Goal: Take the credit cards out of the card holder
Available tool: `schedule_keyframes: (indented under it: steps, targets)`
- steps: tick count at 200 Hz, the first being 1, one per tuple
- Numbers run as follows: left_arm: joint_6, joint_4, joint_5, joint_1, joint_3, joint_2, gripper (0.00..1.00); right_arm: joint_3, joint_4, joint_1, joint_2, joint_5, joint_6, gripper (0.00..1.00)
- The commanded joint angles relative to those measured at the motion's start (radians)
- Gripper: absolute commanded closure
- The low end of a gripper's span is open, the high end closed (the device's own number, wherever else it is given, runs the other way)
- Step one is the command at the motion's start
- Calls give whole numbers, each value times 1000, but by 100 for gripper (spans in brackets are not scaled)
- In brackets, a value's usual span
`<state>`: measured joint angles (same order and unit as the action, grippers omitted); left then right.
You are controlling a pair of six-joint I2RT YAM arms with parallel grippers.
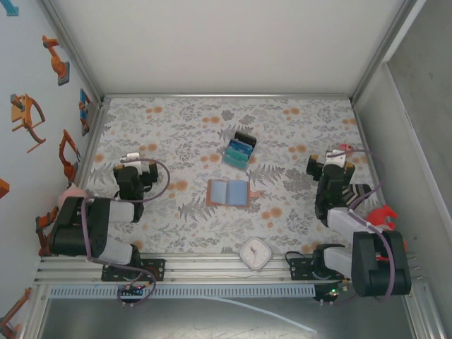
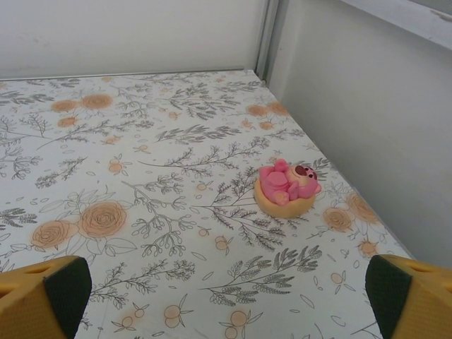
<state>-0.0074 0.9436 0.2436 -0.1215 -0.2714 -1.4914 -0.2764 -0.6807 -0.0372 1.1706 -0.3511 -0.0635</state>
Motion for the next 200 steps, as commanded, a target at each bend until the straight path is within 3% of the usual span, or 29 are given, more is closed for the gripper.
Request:
schedule_keyframes:
  steps: [1,20,33,77,104,142,172,200]
  targets:
    - [26,57,-58,19,-63,-62,3,26,-136,30,40,62,-37,1]
    - [-18,-126,-151,74,-141,-46,3,31,-183,58,92,110,-54,1]
    - [-42,-113,-216,116,-141,-52,3,32,-223,75,139,140,-61,1]
    - [-40,-126,-213,115,-143,-49,3,9,-366,114,335,255,-75,1]
    - [-34,-125,-208,111,-143,-48,3,-16,-353,144,370,352,-80,1]
    - [-30,-126,-194,102,-144,-48,3,-79,-280,186,390,670,-8,1]
    - [-27,-126,-191,101,-144,-50,3,-78,-279,185,390,662,-11,1]
    - [-28,-126,-189,100,-144,-49,3,-77,-265,173,382,536,-39,1]
